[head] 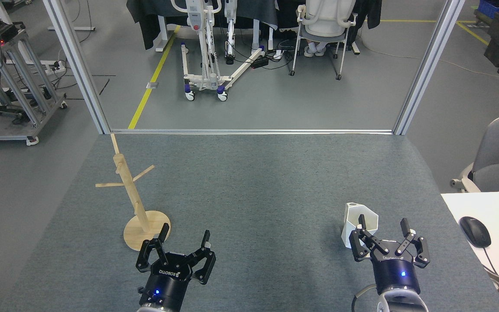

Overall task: Hang cup on storage rack
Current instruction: 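Close the right gripper around the white hexagonal cup, then lift the white cup slightly with the right gripper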

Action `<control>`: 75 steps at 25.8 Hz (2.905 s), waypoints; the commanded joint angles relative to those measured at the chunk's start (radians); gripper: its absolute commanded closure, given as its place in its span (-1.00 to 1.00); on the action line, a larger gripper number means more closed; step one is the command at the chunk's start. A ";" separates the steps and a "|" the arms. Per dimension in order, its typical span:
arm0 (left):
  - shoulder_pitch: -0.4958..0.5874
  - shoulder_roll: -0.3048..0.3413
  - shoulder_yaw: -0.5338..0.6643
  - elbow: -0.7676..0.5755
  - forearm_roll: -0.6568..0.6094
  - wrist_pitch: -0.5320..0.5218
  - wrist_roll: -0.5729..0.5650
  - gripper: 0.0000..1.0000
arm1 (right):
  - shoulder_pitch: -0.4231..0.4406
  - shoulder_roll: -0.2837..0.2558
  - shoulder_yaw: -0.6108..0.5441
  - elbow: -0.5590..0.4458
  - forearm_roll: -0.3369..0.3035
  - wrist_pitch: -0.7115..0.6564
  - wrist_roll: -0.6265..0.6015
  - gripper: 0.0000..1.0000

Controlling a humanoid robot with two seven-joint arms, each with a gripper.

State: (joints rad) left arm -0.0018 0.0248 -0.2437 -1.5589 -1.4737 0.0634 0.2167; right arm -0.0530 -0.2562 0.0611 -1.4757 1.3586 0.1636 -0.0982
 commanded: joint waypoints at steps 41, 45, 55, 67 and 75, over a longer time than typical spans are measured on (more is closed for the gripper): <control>0.034 -0.052 0.001 0.010 0.001 0.003 0.009 -0.99 | -0.195 -0.003 0.092 0.446 -0.007 -0.067 -0.006 -0.98; 0.034 -0.051 0.001 0.008 0.001 0.003 0.009 -0.99 | -0.235 -0.002 0.094 0.505 -0.009 -0.067 -0.006 -0.98; 0.032 -0.049 0.001 0.006 0.001 0.003 0.009 -0.99 | -0.300 -0.003 0.100 0.589 -0.009 -0.069 -0.005 -0.98; 0.032 -0.049 0.001 0.010 0.001 0.003 0.009 -0.99 | -0.317 0.003 0.103 0.629 -0.009 -0.069 -0.005 -0.98; 0.032 -0.049 0.001 0.010 0.001 0.004 0.009 -0.99 | -0.358 0.005 0.100 0.666 -0.009 -0.079 -0.005 -0.98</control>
State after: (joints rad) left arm 0.0306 -0.0243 -0.2424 -1.5491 -1.4726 0.0664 0.2256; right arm -0.3953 -0.2522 0.1628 -0.8258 1.3499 0.0875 -0.1020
